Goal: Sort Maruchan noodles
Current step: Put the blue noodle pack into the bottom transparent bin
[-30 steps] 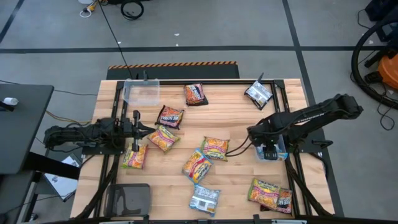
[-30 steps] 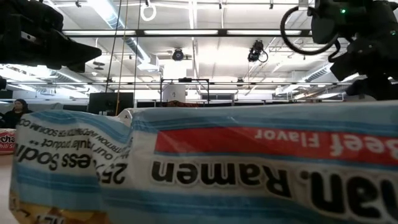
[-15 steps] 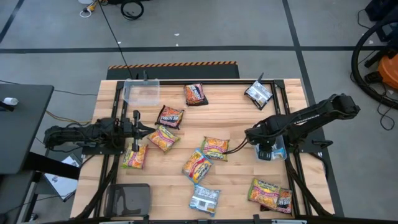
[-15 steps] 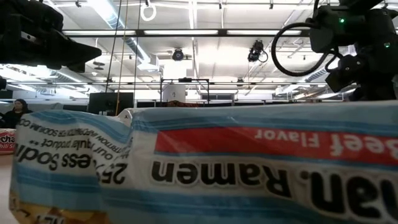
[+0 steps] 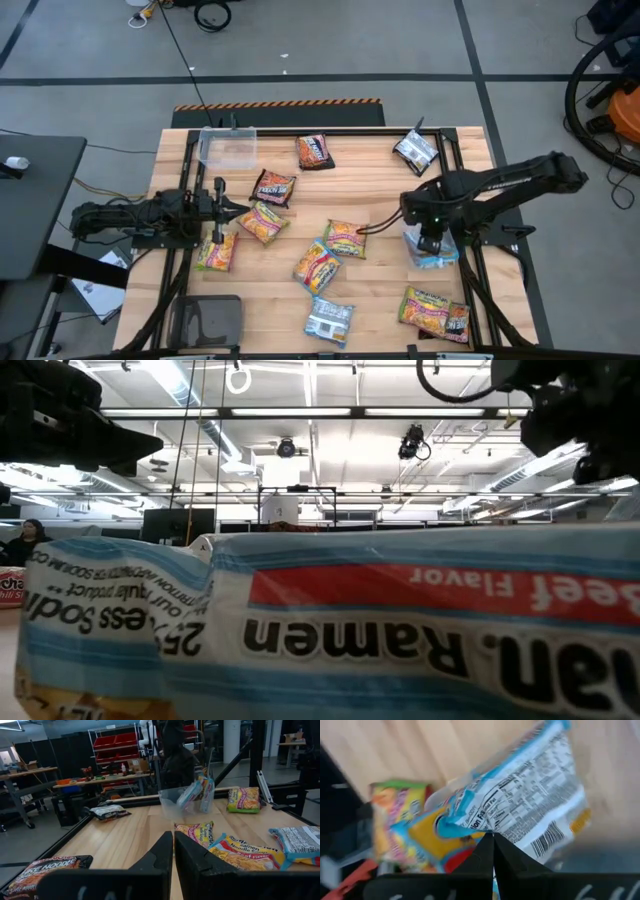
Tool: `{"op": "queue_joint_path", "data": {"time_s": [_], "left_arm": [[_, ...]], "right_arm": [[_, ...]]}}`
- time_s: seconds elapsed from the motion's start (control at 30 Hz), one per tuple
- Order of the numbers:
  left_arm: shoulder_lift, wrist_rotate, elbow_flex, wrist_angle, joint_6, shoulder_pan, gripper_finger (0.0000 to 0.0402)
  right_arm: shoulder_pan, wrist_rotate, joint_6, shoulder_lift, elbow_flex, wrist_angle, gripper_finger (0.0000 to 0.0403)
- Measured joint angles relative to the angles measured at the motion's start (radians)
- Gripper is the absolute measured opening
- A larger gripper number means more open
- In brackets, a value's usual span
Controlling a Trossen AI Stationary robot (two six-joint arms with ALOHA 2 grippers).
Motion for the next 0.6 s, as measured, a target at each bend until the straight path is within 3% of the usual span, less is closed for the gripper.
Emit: {"op": "queue_joint_path", "data": {"time_s": [0.27, 0.43, 0.6], "left_arm": [[0.000, 0.000, 0.000, 0.000, 0.000, 0.000, 0.0025], [0.000, 0.000, 0.000, 0.000, 0.000, 0.000, 0.0025], [0.000, 0.000, 0.000, -0.001, 0.000, 0.000, 0.0025]], "right_arm": [[-0.075, -0.211, -0.089, -0.001, 0.036, -0.173, 0.0006], [-0.137, -0.350, -0.129, 0.009, 0.035, -0.189, 0.0006], [-0.162, -0.361, -0.172, 0.056, 0.031, -0.176, 0.0006]]}}
